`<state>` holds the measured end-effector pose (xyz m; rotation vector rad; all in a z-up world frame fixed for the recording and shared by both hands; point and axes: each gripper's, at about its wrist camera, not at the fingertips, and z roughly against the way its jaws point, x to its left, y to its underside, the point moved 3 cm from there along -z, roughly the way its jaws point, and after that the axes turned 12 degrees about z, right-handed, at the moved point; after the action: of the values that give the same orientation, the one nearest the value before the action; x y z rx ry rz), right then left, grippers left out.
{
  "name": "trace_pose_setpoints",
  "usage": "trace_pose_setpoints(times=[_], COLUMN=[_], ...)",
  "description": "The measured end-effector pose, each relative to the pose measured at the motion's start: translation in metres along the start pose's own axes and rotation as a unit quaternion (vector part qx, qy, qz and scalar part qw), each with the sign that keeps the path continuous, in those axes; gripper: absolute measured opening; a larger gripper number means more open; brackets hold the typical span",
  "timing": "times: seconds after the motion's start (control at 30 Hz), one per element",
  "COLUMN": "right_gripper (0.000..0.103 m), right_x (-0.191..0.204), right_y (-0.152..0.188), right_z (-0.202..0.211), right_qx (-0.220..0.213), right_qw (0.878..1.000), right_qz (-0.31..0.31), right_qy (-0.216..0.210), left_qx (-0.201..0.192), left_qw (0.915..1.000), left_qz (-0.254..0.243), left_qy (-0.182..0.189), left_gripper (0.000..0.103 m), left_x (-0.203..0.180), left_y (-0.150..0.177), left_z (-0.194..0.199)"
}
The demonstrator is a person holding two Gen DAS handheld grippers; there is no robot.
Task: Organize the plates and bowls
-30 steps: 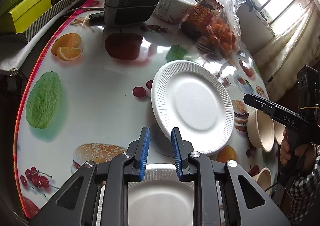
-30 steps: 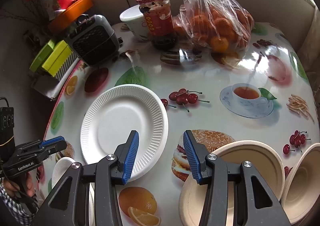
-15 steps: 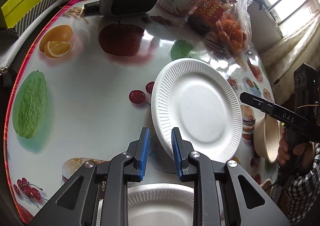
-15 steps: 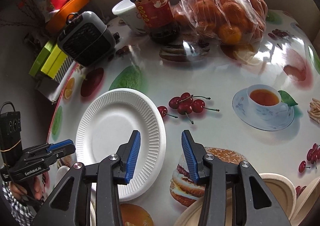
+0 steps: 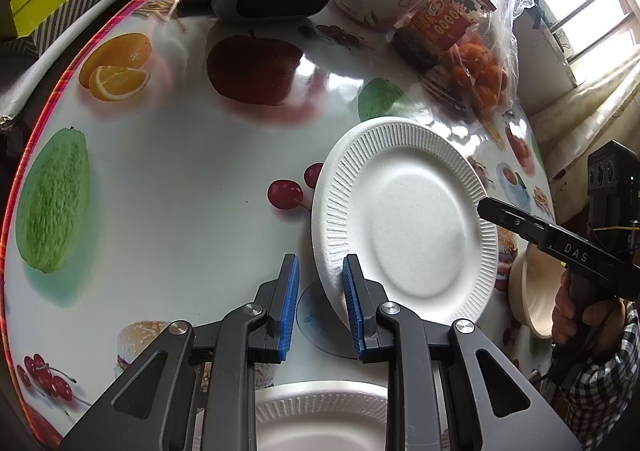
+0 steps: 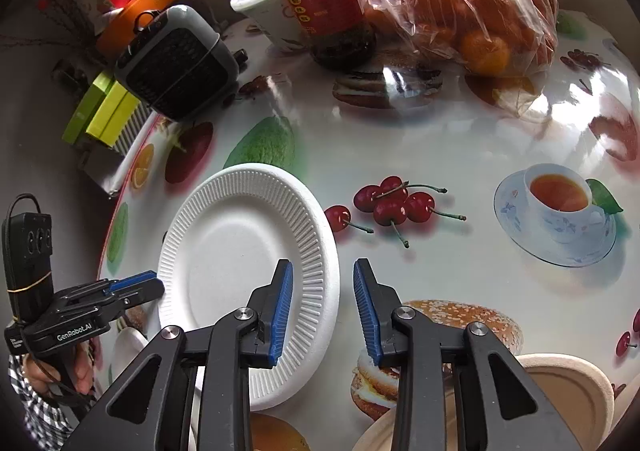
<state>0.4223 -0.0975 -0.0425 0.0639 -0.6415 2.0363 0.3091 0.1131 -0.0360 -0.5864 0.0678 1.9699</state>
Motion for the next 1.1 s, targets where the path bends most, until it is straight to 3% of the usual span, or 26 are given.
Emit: trace_pose_setpoints(times=[0.23,1.1], right_gripper=[0.021,0.017], right_x=[0.0009,0.0033], right_y=[0.0008,0.0036], right_z=[-0.0014,0.0044], right_qx=[0.004,-0.003], right_qw=[1.0,1.0], right_qz=[0.001,-0.008], right_qy=[0.001,-0.003], left_qx=[0.001,-0.009], left_qw=[1.0,0.9999], left_qz=[0.004,-0.001], left_qy=[0.004,0.005], left_gripper=[0.023,0.018], left_x=[0.0019,-0.0017], left_y=[-0.002,-0.0013], left_z=[0.0009,0.0035])
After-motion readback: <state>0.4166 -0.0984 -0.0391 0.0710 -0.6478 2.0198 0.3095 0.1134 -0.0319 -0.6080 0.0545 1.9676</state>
